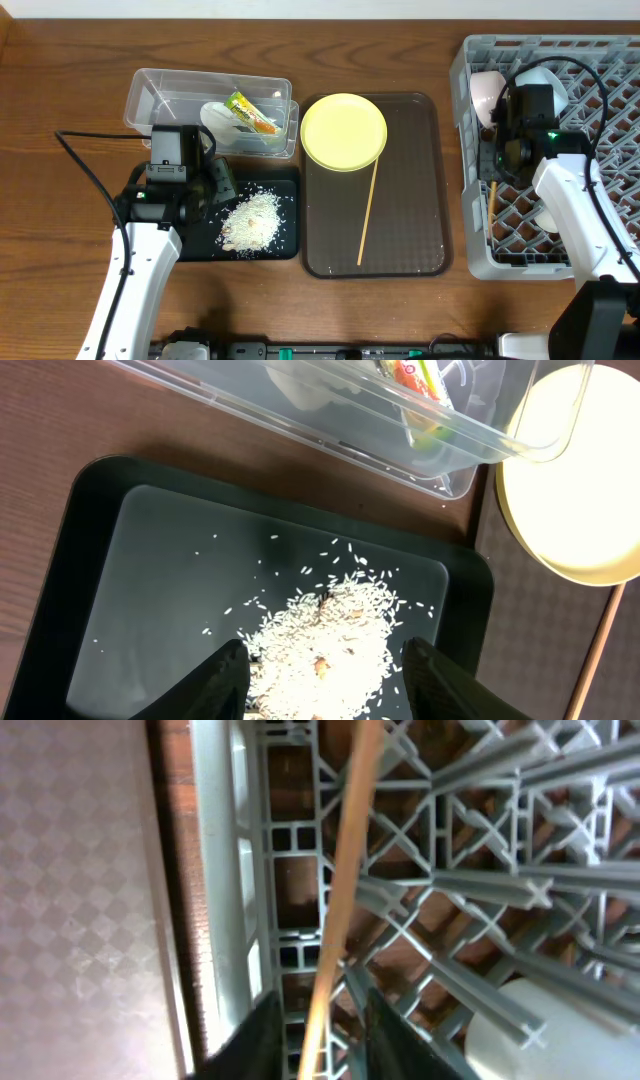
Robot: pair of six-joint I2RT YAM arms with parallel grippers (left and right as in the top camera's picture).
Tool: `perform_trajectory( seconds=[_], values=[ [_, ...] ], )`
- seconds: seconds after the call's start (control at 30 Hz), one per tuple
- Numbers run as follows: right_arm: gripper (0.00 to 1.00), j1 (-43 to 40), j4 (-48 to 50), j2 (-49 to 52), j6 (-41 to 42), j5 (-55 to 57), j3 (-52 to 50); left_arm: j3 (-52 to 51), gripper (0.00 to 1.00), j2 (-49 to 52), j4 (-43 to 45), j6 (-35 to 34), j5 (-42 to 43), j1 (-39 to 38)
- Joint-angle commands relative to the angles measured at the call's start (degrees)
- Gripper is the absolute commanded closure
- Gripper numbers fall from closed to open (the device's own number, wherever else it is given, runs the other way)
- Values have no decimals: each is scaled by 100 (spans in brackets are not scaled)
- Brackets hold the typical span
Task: Sort waste into correct bins and load items into the dishwasher rack
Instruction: 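Carry the chopstick with right gripper and stand it in the rack, then return right gripper to the tray and grasp the second chopstick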
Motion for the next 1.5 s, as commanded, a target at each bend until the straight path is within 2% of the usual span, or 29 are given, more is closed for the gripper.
perform_trajectory(
  seconds=[0.0,0.3,0.6,0.7,0.9,1.1,1.3,1.47],
  values=[
    [68,-59,9,13,-39,83,42,24,48,22,-2,-11,-70,17],
    [64,11,216,-330,-39,-122,48,24,47,22,-2,-11,-70,17],
    [59,461,975,-1038,15,-2166,48,24,47,22,-2,-11,-70,17],
    [56,826,997,-977,262,-2190,44,24,48,22,-2,-11,-70,17],
    [53,1757,1014,-466,494,-2009,42,24,48,22,-2,-11,-70,17],
    [55,2568,1008,365,1335,-1526,42,24,47,22,-2,-11,-70,17],
    [58,3128,807,1296,2568,-896,42,24,47,22,0,-11,-70,17],
    [60,3324,723,1897,2999,-748,42,24,48,22,0,-11,-70,17]
  ],
)
